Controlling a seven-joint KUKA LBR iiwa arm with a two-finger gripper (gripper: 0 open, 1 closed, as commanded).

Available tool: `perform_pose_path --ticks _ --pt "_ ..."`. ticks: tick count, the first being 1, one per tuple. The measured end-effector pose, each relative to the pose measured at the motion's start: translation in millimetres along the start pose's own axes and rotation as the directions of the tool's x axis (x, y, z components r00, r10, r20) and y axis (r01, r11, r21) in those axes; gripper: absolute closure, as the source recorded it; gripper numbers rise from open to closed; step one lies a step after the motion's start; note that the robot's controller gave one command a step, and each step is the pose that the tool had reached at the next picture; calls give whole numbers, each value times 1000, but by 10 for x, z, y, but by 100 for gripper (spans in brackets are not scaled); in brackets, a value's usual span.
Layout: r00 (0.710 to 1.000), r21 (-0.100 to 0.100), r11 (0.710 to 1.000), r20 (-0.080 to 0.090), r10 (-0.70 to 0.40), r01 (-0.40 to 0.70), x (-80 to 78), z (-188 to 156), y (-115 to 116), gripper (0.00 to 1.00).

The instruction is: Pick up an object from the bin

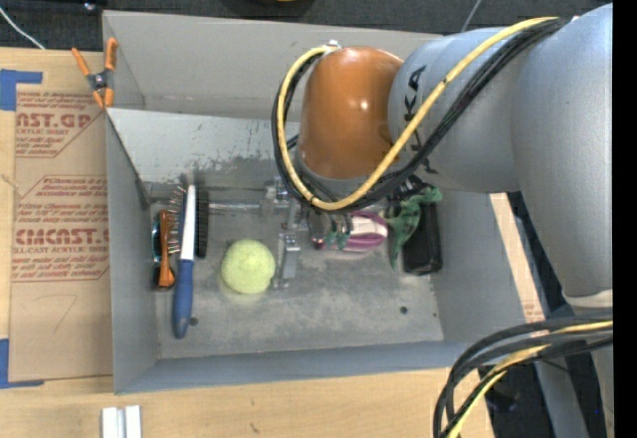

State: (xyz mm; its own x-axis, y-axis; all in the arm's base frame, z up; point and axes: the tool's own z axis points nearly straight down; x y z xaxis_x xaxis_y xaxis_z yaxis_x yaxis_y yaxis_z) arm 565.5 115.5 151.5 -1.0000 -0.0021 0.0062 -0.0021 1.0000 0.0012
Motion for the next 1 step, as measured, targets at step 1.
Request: perform_pose_path --ticks 1 --pt "1000 -1 1000 7 1 -1 -17 -48 -7 0"
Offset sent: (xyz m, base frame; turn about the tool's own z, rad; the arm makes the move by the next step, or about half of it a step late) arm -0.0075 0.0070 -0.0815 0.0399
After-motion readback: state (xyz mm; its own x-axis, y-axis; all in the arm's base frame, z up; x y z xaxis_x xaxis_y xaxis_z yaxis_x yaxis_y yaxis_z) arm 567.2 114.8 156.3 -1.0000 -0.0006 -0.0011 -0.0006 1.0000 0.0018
